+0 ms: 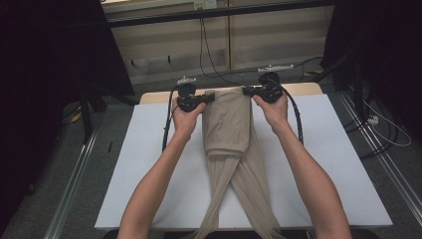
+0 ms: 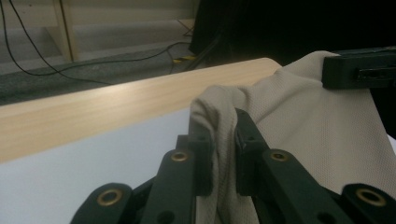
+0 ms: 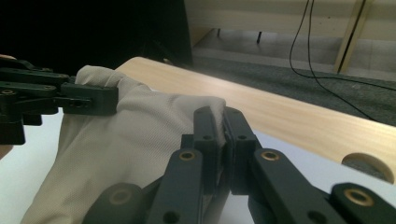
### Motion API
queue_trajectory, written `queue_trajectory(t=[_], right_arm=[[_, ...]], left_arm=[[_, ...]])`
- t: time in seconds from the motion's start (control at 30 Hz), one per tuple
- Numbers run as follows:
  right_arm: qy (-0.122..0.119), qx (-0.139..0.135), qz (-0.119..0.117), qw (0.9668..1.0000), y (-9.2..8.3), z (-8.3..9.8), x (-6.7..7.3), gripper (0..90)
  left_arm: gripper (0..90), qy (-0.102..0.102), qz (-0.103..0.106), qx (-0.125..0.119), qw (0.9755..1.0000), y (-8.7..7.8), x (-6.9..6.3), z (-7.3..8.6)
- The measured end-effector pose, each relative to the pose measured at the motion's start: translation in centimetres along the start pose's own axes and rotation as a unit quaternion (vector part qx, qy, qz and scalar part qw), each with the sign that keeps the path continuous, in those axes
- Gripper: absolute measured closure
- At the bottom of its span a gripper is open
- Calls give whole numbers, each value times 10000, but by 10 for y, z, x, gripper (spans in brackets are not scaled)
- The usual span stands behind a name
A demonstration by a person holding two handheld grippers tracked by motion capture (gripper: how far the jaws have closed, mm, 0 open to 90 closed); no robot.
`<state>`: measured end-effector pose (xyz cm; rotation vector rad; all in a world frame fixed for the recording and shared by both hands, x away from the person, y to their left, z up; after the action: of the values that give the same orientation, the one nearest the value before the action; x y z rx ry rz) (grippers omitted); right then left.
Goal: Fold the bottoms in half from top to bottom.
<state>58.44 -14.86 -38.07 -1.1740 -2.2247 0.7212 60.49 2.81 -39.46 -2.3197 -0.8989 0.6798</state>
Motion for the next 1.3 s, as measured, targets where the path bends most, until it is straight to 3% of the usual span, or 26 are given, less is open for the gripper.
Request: queue_trajectory(t=[0.27, 0.33, 0.4, 0.47, 0.53, 0.63, 0.8, 0.87, 1.03, 1.13, 1.23, 1.3], right_arm=[[145, -152, 223, 9995, 1, -38, -14, 854], [111, -160, 333, 9993, 0, -47, -15, 853], [84, -106, 381, 9992, 1, -50, -17, 834], [181, -78, 517, 9985, 5, -49, -20, 667], [354, -43, 587, 9976, 7, -44, -25, 541], [310, 39, 611, 9976, 8, -34, -26, 499], [37, 94, 303, 9995, -1, -7, -9, 489], [-50, 94, 96, 9999, -7, 9, 3, 497], [-416, 314, -134, 9985, -25, 59, 31, 534], [-598, 423, -281, 9969, -39, 91, 48, 573], [-713, 511, -480, 9950, -54, 125, 67, 655], [-878, 707, -544, 9921, -62, 150, 80, 690]], left_arm=[[809, 43, -141, -209, 9997, -11, 7, -47], [808, 90, -165, -177, 9997, -8, 7, -50], [799, 11, -114, -120, 9999, -3, 9, -45], [708, -40, -156, -20, 9999, 3, 12, -38], [526, -139, -215, 53, 9997, 5, 16, -31], [395, -144, -261, 82, 9995, 3, 16, -22], [305, 42, -130, 159, 9998, -5, 6, 7], [281, 229, -149, 261, 9993, -9, 0, 24], [218, 564, 23, 452, 9974, -25, -24, 73], [204, 831, 49, 685, 9942, -39, -40, 105], [211, 927, 240, 832, 9919, -53, -55, 135], [234, 1036, 314, 1054, 9885, -62, -67, 158]])
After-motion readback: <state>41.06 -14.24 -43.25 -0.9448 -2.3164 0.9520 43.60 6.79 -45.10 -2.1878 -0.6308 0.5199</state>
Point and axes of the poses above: each handheld gripper's, and its own axes: y roughly forward along the jaws, z roughly out of its underside, x roughly to its left, the point moved 8 cm from there along y, roughly forward along the jaws, and after that the axes turned 15 degrees about x, right-handed, at the moved point
